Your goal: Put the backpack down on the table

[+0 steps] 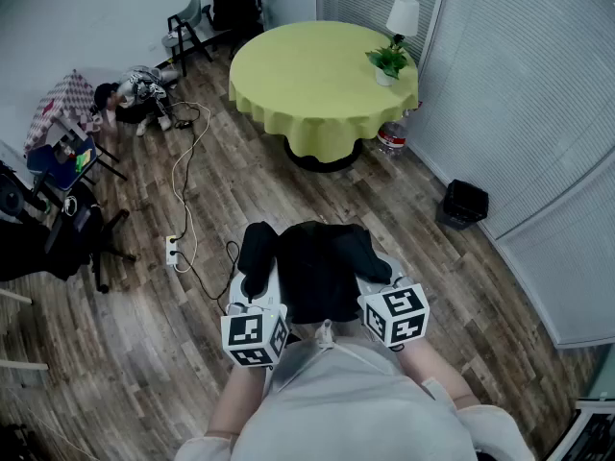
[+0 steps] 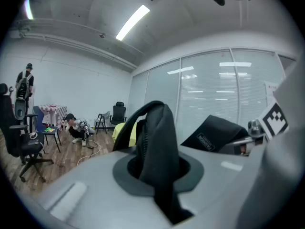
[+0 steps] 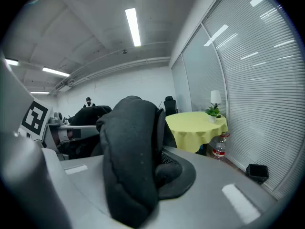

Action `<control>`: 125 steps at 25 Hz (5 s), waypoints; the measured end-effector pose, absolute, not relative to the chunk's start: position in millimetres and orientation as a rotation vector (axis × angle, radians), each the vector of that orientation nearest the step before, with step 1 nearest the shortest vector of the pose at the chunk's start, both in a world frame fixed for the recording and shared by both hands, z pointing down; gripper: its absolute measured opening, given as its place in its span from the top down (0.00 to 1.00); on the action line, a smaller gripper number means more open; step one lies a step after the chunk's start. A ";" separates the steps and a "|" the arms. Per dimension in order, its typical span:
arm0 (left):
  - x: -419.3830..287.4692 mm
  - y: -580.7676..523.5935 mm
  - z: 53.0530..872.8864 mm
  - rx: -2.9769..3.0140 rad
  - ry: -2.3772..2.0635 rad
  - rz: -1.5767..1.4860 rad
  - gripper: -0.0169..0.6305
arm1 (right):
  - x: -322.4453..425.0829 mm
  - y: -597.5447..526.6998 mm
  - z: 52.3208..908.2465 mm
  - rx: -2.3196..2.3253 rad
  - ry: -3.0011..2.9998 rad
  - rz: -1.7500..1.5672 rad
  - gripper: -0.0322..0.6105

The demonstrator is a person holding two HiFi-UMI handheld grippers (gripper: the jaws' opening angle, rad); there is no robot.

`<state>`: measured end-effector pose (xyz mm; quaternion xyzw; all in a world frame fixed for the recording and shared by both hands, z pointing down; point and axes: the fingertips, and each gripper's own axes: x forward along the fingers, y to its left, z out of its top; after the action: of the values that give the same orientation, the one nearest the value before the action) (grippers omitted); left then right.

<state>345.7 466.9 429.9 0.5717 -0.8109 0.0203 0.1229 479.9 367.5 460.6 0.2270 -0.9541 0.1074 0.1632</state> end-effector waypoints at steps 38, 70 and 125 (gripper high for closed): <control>59.3 391.1 416.8 1.887 -2.213 0.000 0.93 | 205.6 309.3 435.8 0.842 -2.713 0.281 0.91; -189.9 117.8 398.3 1.726 -2.311 0.016 0.93 | -51.0 20.2 424.7 0.609 -2.778 0.350 0.91; -303.8 -530.0 442.6 2.406 -1.428 0.221 0.93 | -135.7 -510.7 461.0 1.595 -2.308 0.490 0.91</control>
<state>-303.8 -530.0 442.6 0.8453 -0.5016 0.0775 0.1668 -135.7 -510.7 461.0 0.5541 -0.8016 0.1703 0.1463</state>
